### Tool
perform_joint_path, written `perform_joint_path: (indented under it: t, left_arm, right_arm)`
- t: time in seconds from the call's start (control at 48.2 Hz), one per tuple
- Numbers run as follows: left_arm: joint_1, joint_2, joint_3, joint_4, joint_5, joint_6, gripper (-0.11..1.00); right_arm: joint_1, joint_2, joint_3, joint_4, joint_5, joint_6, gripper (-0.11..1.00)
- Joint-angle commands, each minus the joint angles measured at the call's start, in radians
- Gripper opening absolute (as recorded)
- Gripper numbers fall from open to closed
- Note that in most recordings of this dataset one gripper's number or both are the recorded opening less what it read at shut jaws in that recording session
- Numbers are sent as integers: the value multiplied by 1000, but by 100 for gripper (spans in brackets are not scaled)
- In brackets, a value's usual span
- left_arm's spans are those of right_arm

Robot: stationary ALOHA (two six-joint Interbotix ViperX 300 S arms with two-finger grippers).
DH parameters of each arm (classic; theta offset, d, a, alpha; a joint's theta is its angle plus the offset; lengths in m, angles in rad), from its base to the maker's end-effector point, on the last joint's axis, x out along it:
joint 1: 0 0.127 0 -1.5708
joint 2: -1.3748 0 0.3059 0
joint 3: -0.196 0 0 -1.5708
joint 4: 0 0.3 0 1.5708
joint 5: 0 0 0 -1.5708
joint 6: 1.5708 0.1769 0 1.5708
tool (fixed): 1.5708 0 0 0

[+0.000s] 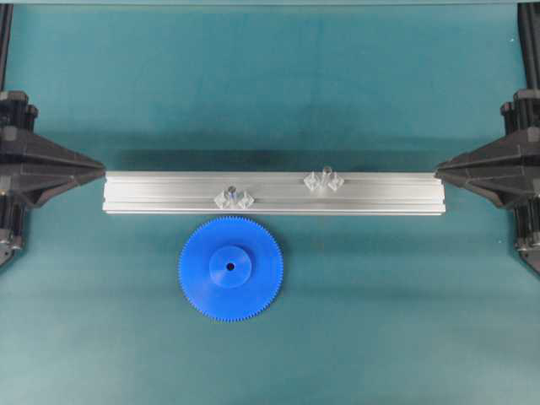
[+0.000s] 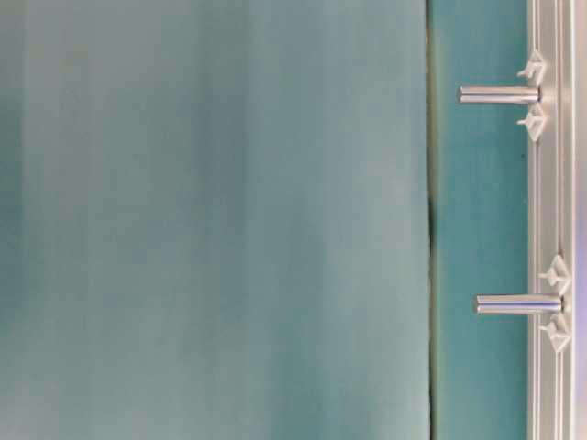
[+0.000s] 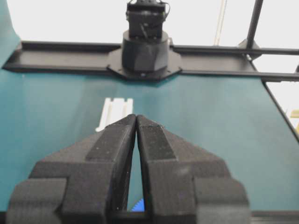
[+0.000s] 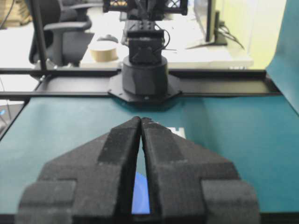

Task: Insert the large gear onto the shaft.
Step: 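Move the left gripper over the blue gear's hub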

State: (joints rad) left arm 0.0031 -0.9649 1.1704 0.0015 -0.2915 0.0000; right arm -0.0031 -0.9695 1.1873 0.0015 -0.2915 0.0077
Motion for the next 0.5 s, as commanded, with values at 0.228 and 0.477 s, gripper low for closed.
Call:
perform_joint_path:
  t: [0.228, 0.477]
  left_arm:
    - [-14, 114, -204, 17, 327, -48, -1]
    - [-40, 284, -328, 18, 500, -28, -1]
  right_arm:
    - [-6, 15, 9, 58, 26, 110, 5]
    - [-5, 32, -17, 60, 242, 126, 5]
